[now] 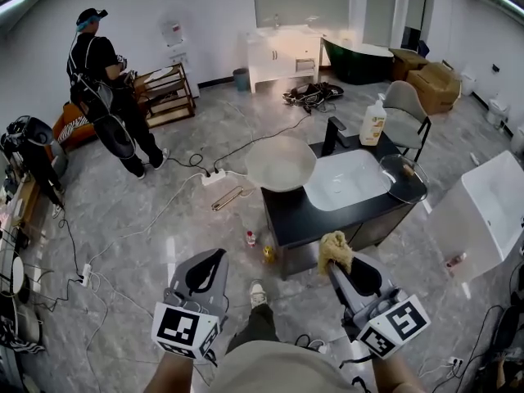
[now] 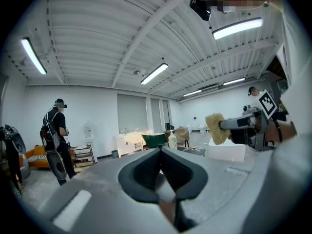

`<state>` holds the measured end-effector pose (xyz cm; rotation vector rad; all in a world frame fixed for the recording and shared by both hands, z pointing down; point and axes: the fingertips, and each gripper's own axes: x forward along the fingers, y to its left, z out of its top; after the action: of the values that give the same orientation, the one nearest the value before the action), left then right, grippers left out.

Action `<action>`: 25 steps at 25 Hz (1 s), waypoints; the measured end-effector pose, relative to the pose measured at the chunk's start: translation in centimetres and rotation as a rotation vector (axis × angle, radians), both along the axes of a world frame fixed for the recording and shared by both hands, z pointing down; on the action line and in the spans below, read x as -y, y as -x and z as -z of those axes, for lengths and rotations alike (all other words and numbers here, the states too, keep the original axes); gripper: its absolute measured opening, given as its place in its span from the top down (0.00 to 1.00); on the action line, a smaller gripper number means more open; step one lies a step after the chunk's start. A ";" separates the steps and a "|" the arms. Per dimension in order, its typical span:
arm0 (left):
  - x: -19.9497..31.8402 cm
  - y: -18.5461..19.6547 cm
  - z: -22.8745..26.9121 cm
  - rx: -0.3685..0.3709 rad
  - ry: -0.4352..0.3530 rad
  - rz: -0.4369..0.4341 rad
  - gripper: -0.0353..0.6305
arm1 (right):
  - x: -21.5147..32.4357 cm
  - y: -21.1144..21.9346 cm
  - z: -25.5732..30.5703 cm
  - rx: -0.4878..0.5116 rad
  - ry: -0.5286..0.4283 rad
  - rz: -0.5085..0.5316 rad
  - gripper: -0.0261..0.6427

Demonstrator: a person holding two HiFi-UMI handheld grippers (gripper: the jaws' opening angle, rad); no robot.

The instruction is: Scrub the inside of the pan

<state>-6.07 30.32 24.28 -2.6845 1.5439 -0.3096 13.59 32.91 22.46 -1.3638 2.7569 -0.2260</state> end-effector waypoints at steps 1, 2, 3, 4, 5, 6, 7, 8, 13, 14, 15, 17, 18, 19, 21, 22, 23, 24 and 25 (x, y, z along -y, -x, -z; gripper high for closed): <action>0.9 0.1 -0.3 0.002 0.007 -0.005 0.94 | 0.8 0.1 -0.3 0.000 0.010 -0.002 0.82; 1.7 0.2 -0.5 0.010 0.011 -0.006 0.94 | 1.7 0.2 -0.6 0.001 0.021 -0.002 0.82; 2.6 0.4 -0.7 0.019 0.015 -0.008 0.94 | 2.6 0.4 -0.8 0.001 0.030 -0.003 0.82; 3.6 0.6 -0.9 0.027 0.020 -0.011 0.94 | 3.5 0.6 -1.0 0.001 0.039 -0.006 0.82; 4.5 0.8 -1.1 0.031 0.025 -0.018 0.94 | 4.5 0.8 -1.0 0.002 0.045 -0.015 0.82; 5.6 0.9 -1.2 0.031 0.030 -0.025 0.94 | 5.5 0.9 -1.1 0.005 0.050 -0.030 0.82; 6.8 1.1 -1.2 0.030 0.034 -0.031 0.94 | 6.7 0.9 -1.1 0.007 0.056 -0.046 0.82; 8.0 1.3 -1.3 0.030 0.037 -0.036 0.94 | 8.0 1.0 -1.3 0.009 0.066 -0.056 0.82; 14.2 3.0 -1.7 0.033 0.054 -0.039 0.94 | 14.0 2.9 -2.6 0.001 0.117 -0.056 0.82; 15.5 3.4 -1.8 0.033 0.059 -0.043 0.94 | 15.1 3.3 -2.7 -0.004 0.123 -0.057 0.82; 16.8 3.7 -2.0 0.034 0.063 -0.046 0.94 | 16.3 3.7 -2.7 -0.008 0.129 -0.058 0.82; 19.3 4.4 -2.5 0.040 0.077 -0.054 0.94 | 18.8 4.5 -2.9 -0.015 0.139 -0.061 0.82; 20.6 4.7 -2.9 0.045 0.089 -0.059 0.94 | 20.1 4.8 -3.0 -0.019 0.144 -0.063 0.82; 21.8 5.0 -3.3 0.049 0.101 -0.065 0.94 | 21.3 5.1 -3.1 -0.023 0.150 -0.066 0.82; 24.1 5.6 -4.0 0.057 0.120 -0.076 0.94 | 23.7 5.7 -3.5 -0.033 0.163 -0.072 0.82; 25.2 5.9 -4.3 0.060 0.128 -0.081 0.94 | 24.7 6.0 -3.7 -0.038 0.169 -0.076 0.82; 26.2 6.3 -4.7 0.062 0.137 -0.085 0.94 | 25.8 6.4 -3.8 -0.044 0.175 -0.079 0.82; 27.1 6.7 -5.0 0.064 0.149 -0.088 0.94 | 26.8 6.7 -4.0 -0.050 0.180 -0.082 0.82; 28.1 7.0 -5.4 0.066 0.162 -0.092 0.94 | 27.7 7.0 -4.1 -0.056 0.186 -0.085 0.82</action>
<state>-13.09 2.25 29.66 -2.8231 1.4312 -0.5353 6.63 5.18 26.60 -1.5492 2.7742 -0.4562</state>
